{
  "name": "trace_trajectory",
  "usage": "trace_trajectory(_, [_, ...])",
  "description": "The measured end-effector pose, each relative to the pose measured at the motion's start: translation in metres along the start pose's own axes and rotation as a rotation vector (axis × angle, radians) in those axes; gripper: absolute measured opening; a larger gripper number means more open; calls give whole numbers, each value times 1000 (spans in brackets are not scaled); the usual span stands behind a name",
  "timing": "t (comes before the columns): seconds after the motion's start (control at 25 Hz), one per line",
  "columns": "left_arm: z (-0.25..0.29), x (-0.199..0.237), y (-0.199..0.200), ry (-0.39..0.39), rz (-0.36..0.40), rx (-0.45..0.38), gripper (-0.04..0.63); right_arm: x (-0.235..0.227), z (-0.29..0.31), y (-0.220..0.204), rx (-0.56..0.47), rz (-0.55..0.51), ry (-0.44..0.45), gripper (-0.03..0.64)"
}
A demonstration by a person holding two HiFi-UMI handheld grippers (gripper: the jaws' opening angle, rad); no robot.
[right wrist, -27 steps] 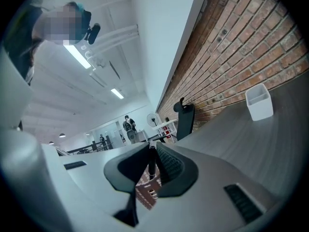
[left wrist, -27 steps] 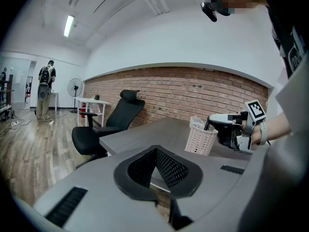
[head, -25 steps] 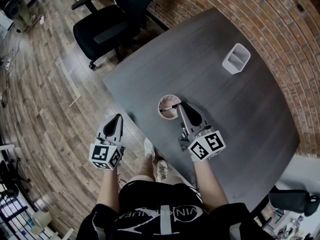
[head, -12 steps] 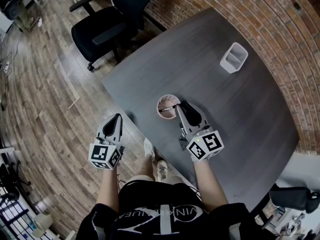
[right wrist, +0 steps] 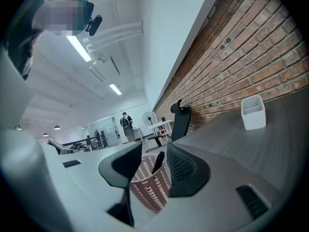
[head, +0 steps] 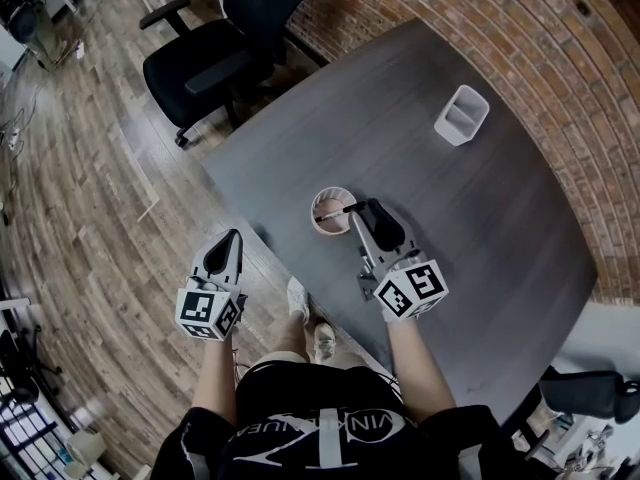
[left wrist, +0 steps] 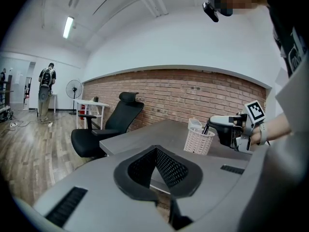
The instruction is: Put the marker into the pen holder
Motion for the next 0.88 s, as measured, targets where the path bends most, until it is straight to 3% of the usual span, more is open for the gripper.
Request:
trace_trajectory(0.52, [-30, -12, 3, 14, 19, -57, 15, -1, -40, 10, 7, -50, -62, 150])
trace_trajectory(0.88, [-59, -33, 7, 11, 25, -104, 15, 8, -73, 22, 12, -113, -57, 58])
Point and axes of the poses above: the fingertips, and each gripper's own axes: z forward along the fingers, x to its left, y out of its top, the point moved 10 cm from there along -z, backward along the fingers, and after that the axes turned 13 degrees about -z, right-handed, at the moved point
